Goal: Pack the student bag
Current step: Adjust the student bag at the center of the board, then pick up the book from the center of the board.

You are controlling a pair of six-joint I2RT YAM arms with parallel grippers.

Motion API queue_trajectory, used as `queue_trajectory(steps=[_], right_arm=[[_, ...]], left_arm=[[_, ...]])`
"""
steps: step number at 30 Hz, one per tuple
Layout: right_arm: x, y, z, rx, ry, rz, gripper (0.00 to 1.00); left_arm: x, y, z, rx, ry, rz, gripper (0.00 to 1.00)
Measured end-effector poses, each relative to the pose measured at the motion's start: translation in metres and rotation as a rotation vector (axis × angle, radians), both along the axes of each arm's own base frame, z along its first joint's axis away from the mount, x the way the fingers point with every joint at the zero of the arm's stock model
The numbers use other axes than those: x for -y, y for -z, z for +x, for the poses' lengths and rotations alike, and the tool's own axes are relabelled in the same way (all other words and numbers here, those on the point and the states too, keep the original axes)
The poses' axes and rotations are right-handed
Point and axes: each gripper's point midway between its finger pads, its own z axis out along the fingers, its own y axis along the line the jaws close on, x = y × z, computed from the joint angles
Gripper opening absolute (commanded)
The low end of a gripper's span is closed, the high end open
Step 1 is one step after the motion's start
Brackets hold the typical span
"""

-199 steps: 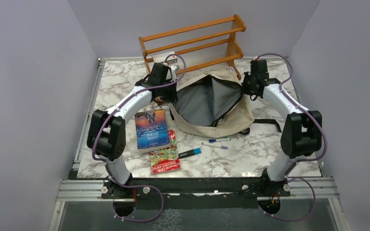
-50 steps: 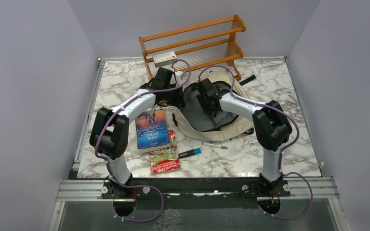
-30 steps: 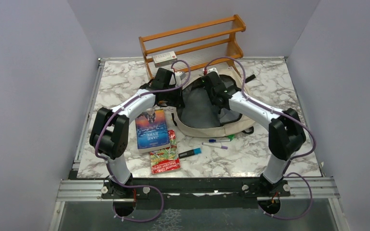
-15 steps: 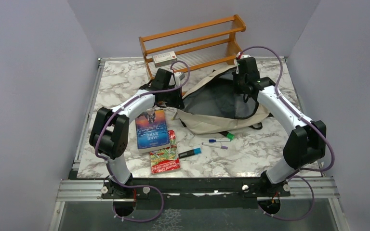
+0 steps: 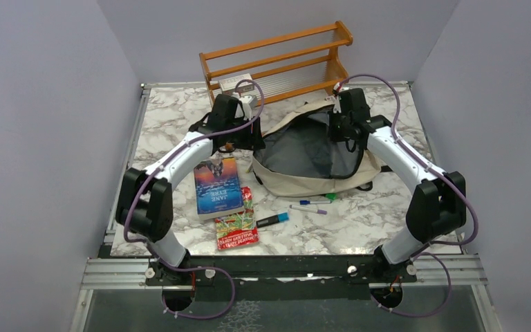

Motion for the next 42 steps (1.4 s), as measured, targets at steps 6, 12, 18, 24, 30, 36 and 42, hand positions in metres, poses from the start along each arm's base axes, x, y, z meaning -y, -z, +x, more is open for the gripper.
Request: queue_trajectory(steps=[6, 12, 18, 24, 30, 36, 42], right_arm=[[-0.007, 0.021, -0.004, -0.052, -0.011, 0.029, 0.25], [-0.015, 0.031, -0.014, -0.092, -0.04, 0.072, 0.43], [-0.026, 0.021, -0.017, -0.079, -0.083, 0.121, 0.49], [-0.04, -0.016, -0.029, -0.013, -0.137, 0.223, 0.53], [-0.072, -0.06, -0.048, 0.058, -0.232, 0.345, 0.54], [-0.132, -0.07, -0.078, 0.024, -0.368, 0.453, 0.55], [-0.196, -0.053, -0.106, -0.065, -0.476, 0.539, 0.55]], left_arm=[[-0.034, -0.047, -0.004, 0.126, -0.159, -0.012, 0.64], [-0.114, -0.045, -0.017, 0.149, -0.485, 0.034, 0.77], [-0.179, -0.003, -0.048, 0.059, -0.75, 0.129, 0.85], [-0.204, 0.034, -0.074, -0.056, -0.859, 0.176, 0.87], [-0.205, 0.066, -0.094, -0.148, -0.883, 0.182, 0.81], [-0.2, 0.091, -0.113, -0.229, -0.881, 0.168, 0.71], [-0.191, 0.097, -0.112, -0.232, -0.892, 0.092, 0.48]])
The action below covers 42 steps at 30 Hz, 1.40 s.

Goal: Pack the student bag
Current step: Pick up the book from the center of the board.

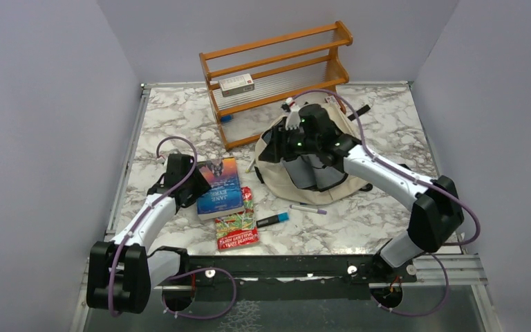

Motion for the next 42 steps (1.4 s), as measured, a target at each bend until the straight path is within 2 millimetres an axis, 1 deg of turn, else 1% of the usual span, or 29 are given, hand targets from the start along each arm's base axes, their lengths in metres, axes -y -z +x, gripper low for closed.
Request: queue_trajectory(steps=[3, 5, 7, 11, 12, 14, 15, 17, 19, 24, 27, 31, 38, 42], right_arm=[[-0.027, 0.019, -0.008, -0.061, -0.035, 0.02, 0.55], [-0.039, 0.032, -0.01, -0.098, -0.045, 0.027, 0.55], [-0.049, 0.048, -0.01, -0.139, -0.045, 0.029, 0.55], [-0.063, 0.082, -0.012, -0.217, -0.033, 0.007, 0.59], [-0.066, 0.09, -0.014, -0.237, -0.027, -0.001, 0.63], [-0.07, 0.108, -0.014, -0.272, -0.005, -0.021, 0.67], [-0.072, 0.113, -0.017, -0.283, -0.004, -0.027, 0.69], [-0.073, 0.125, -0.016, -0.306, 0.022, -0.045, 0.71], [-0.074, 0.135, -0.015, -0.324, 0.044, -0.057, 0.71], [-0.077, 0.153, -0.013, -0.359, 0.068, -0.059, 0.71], [-0.081, 0.163, -0.011, -0.378, 0.077, -0.051, 0.69], [-0.088, 0.168, -0.011, -0.399, 0.069, -0.022, 0.64], [-0.101, 0.173, -0.011, -0.418, 0.029, 0.037, 0.5], [-0.101, 0.171, -0.008, -0.434, 0.026, 0.059, 0.4]], left_arm=[[0.003, 0.0, 0.003, 0.025, -0.008, -0.029, 0.38], [0.005, -0.001, 0.006, 0.045, -0.017, -0.048, 0.31], [0.007, -0.001, 0.008, 0.06, -0.022, -0.064, 0.27], [0.011, -0.002, 0.012, 0.089, -0.022, -0.092, 0.24], [0.011, -0.001, 0.013, 0.093, -0.022, -0.096, 0.23], [0.012, -0.001, 0.014, 0.102, -0.023, -0.103, 0.23], [0.012, -0.001, 0.014, 0.107, -0.022, -0.105, 0.23], [0.013, -0.001, 0.015, 0.113, -0.022, -0.109, 0.23], [0.013, -0.001, 0.016, 0.121, -0.021, -0.112, 0.22], [0.014, 0.0, 0.017, 0.131, -0.019, -0.116, 0.21], [0.015, 0.0, 0.018, 0.135, -0.017, -0.119, 0.19], [0.016, 0.0, 0.02, 0.142, -0.011, -0.124, 0.17], [0.017, 0.0, 0.021, 0.149, -0.004, -0.129, 0.16], [0.017, 0.001, 0.021, 0.149, -0.003, -0.129, 0.16]])
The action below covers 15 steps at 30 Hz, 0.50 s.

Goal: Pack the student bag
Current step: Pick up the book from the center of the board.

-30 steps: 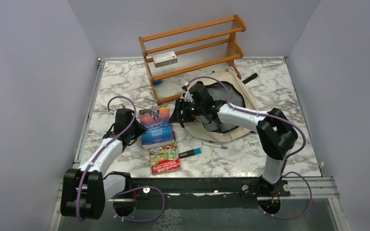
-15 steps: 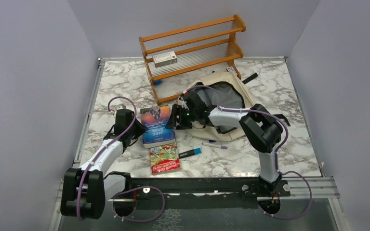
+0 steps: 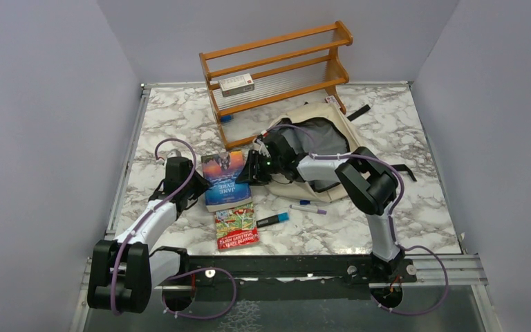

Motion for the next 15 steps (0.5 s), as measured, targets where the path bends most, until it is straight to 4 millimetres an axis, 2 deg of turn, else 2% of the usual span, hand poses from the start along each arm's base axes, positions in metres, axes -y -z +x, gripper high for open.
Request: queue_trajectory(steps=[4, 7, 12, 15], right_arm=[[0.0, -0.002, 0.002, 0.016, -0.001, 0.011, 0.3], [0.0, -0.002, 0.003, 0.034, -0.008, 0.016, 0.22], [0.0, -0.011, 0.003, 0.08, -0.03, 0.03, 0.05], [0.001, -0.023, 0.0, 0.117, -0.044, 0.048, 0.01]], left_arm=[[-0.001, 0.0, 0.001, 0.003, 0.0, 0.002, 0.16], [0.0, -0.001, 0.001, 0.004, 0.003, 0.001, 0.2], [-0.001, -0.003, -0.001, 0.002, 0.018, 0.014, 0.42], [0.001, -0.005, -0.008, -0.023, 0.045, 0.021, 0.52]])
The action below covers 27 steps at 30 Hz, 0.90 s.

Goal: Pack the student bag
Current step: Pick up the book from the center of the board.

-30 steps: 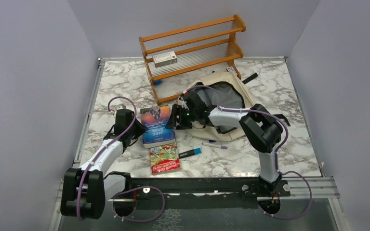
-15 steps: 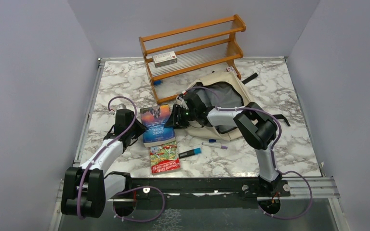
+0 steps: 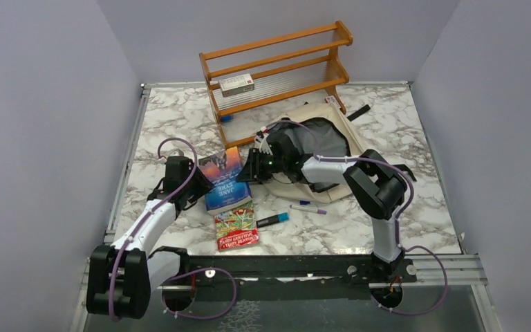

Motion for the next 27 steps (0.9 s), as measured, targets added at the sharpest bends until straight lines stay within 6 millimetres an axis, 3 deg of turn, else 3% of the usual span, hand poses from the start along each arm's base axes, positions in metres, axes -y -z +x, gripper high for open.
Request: queue_trajectory(steps=[4, 13, 23, 27], right_arm=[[0.0, -0.024, -0.004, 0.059, -0.019, 0.027, 0.01], [0.014, -0.07, -0.003, 0.17, 0.028, 0.05, 0.01], [0.032, -0.072, -0.004, 0.254, 0.008, -0.042, 0.01], [0.047, -0.086, -0.008, 0.332, -0.033, -0.086, 0.01]], left_arm=[[-0.001, -0.012, -0.004, -0.004, 0.017, 0.016, 0.64], [0.0, -0.082, 0.018, 0.167, 0.059, 0.041, 0.75], [0.02, -0.118, 0.025, 0.326, 0.23, 0.033, 0.81], [0.029, -0.151, 0.033, 0.45, 0.347, 0.081, 0.83]])
